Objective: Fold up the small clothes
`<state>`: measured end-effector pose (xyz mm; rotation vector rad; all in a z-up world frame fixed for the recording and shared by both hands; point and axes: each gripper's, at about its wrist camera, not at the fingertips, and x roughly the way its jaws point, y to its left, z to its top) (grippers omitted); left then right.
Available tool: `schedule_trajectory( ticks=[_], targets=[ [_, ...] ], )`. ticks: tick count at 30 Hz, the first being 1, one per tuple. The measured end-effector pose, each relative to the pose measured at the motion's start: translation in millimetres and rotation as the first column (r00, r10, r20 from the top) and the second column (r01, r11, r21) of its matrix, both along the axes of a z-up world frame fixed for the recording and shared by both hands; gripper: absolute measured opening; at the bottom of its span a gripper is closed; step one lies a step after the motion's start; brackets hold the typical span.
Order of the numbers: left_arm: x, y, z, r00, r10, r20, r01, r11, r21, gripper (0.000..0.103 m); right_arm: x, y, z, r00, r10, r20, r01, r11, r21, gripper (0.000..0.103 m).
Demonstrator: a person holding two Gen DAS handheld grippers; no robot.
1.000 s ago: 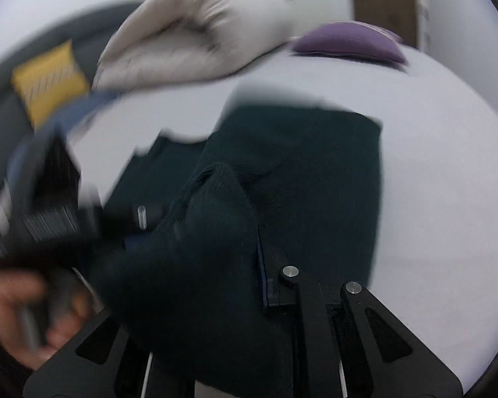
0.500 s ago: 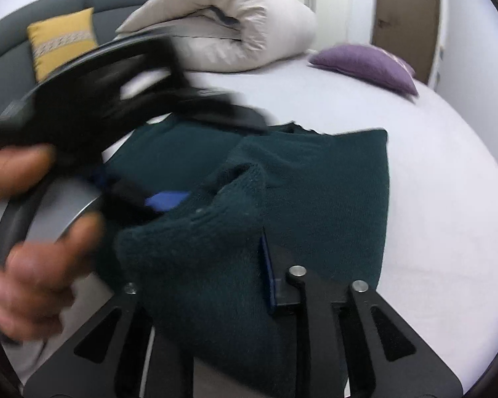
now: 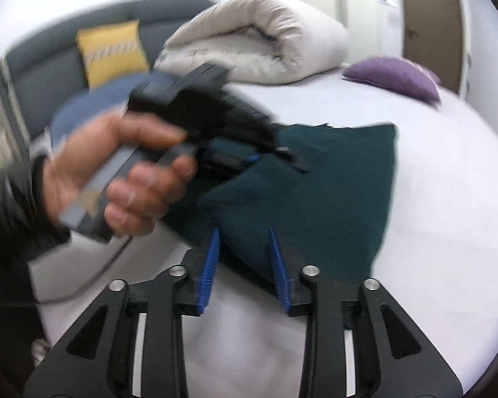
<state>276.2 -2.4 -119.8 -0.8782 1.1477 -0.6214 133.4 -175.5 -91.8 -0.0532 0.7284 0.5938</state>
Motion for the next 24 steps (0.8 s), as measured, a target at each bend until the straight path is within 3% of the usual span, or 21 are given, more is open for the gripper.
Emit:
schedule_trajectory(
  ticks=[2,6,10,16,20,24],
  targets=[
    [-2,10,10,1.0,0.001,0.022,-0.001,1.0,0.019,0.014,11,-23,5,0.997,-0.075,-0.022,0.076,0.994,0.072,0.044],
    [-7,46,22,0.998,0.024,0.059,-0.027,0.998,0.056,0.014,40,-51,1,0.981,-0.175,-0.082,0.184,0.975,0.121,0.044],
    [-10,94,26,0.995,0.077,0.071,-0.083,0.993,0.087,0.013,63,-41,-16,0.975,-0.191,-0.111,0.198,0.979,0.049,0.046],
    [-14,153,27,0.985,0.155,0.081,-0.162,0.982,0.095,0.013,85,12,-50,0.985,-0.126,-0.121,0.115,0.989,-0.091,0.046],
    [-20,162,22,0.985,0.151,0.087,-0.161,0.979,0.122,0.013,83,44,-62,0.99,-0.103,-0.098,0.086,0.983,-0.164,0.047],
    [-23,173,1,0.981,0.183,0.059,-0.188,0.978,0.089,0.013,77,49,-64,0.989,-0.113,-0.098,0.097,0.984,-0.15,0.052]
  ],
)
